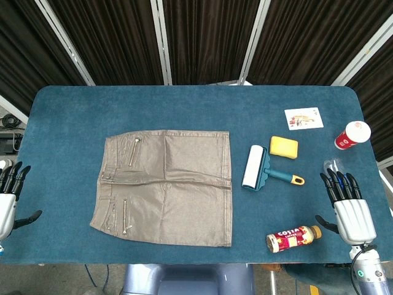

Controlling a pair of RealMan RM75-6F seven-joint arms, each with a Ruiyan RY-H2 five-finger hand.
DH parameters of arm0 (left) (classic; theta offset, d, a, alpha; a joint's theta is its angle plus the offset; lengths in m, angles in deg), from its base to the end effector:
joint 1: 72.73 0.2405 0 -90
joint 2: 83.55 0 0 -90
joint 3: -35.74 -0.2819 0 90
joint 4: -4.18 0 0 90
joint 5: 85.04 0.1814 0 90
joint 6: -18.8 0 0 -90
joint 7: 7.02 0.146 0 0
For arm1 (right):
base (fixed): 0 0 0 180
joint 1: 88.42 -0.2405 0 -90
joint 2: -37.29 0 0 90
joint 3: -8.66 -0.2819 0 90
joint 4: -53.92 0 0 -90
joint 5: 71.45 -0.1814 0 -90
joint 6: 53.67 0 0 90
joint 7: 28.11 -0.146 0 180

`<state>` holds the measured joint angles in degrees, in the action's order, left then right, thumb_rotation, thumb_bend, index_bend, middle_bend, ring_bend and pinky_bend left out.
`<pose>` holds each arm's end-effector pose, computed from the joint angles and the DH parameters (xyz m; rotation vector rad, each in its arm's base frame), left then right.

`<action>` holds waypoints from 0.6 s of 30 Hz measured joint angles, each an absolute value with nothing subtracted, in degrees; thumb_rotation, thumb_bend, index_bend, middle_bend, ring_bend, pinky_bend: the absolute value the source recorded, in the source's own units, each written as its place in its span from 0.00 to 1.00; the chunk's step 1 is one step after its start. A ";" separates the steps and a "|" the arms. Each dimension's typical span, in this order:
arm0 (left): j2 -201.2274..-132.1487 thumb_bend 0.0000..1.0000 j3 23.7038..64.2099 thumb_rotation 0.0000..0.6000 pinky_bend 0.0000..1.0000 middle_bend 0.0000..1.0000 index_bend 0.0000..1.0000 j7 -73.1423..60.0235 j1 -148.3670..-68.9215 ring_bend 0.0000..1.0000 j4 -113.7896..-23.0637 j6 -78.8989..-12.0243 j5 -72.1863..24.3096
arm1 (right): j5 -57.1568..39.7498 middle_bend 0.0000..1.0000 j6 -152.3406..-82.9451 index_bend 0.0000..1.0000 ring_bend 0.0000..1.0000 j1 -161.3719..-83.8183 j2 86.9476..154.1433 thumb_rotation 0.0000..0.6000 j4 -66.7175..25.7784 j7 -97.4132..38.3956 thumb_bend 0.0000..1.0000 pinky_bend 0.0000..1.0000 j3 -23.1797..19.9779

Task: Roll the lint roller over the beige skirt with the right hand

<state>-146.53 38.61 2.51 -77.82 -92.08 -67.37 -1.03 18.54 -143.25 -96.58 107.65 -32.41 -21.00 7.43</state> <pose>-0.3147 0.1829 0.2019 -1.3904 -0.8135 -0.8150 -0.3120 -0.1961 0.1707 1.4743 -0.7061 0.9263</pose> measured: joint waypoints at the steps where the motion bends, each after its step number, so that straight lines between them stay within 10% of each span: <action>1: -146.52 0.00 38.61 1.00 0.00 0.00 0.00 2.45 -77.79 0.00 -92.08 -67.41 -1.00 | 18.54 0.00 -143.09 0.00 0.00 -96.57 107.69 1.00 -32.38 -21.11 0.00 0.00 7.41; 13: -146.75 0.00 38.82 1.00 0.00 0.00 0.00 2.58 -78.14 0.00 -91.96 -66.71 -1.18 | 14.95 0.00 -131.96 0.00 0.00 -101.20 110.11 1.00 -29.57 -21.50 0.01 0.00 5.76; 18: -147.35 0.00 39.44 1.00 0.00 0.00 0.00 3.41 -78.87 0.00 -91.42 -64.97 -3.35 | 9.98 0.10 -122.54 0.09 0.00 -106.52 114.29 1.00 -23.76 -19.76 0.16 0.01 2.95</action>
<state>-147.35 39.44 3.41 -78.87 -91.42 -64.97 -3.35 9.98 -122.54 -106.52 114.29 -23.76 -19.76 2.95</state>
